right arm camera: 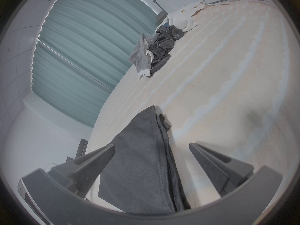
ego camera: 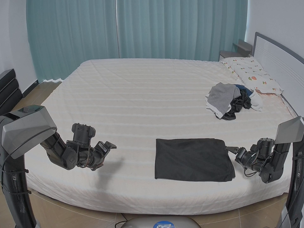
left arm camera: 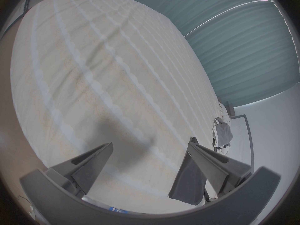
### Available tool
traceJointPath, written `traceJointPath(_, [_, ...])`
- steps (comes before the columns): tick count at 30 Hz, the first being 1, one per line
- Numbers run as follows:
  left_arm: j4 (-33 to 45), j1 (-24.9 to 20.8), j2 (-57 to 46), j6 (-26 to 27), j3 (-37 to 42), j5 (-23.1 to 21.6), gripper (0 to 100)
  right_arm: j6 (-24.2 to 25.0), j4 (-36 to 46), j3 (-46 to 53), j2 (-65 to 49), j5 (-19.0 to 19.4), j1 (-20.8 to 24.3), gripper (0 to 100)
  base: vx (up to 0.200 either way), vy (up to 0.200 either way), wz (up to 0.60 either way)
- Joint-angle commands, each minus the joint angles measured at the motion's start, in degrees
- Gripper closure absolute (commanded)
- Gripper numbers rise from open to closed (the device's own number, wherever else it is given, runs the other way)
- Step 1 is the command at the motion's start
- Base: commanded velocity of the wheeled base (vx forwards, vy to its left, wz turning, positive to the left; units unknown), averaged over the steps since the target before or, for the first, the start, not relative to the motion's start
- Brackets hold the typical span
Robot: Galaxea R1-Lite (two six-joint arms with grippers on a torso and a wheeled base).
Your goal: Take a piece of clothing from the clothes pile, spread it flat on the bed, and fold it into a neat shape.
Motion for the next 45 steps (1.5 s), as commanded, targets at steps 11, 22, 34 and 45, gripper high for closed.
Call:
traceJointPath(11, [-0.1, -1.0, 0.3, -0.1, -0.2, 0.1, 0, 0.0, -0.1, -0.5, 1.7, 0.0, -0.3, 0, 0.0, -0.2, 0.0])
traceJointPath(22, [-0.1, -1.9, 0.1, 0.2, -1.7, 0.9, 0, 4.1, -0.2, -2.0, 2.4, 0.1, -0.8, 0, 0.0, -0.091, 0.0])
traceJointPath(34, [-0.2, -6.1, 8.0, 6.9, -11.2, 0.2, 0, 4.8, -5.8, -0.7, 4.5, -0.1, -0.3, 0, 0.0, 0.0, 0.0])
traceJointPath(45, [-4.4, -8.1, 11.1, 18.4, -8.9, 1.3, 0, 4.7, -6.6, -0.5, 4.8, -0.1, -0.2, 0, 0.0, 0.0, 0.0])
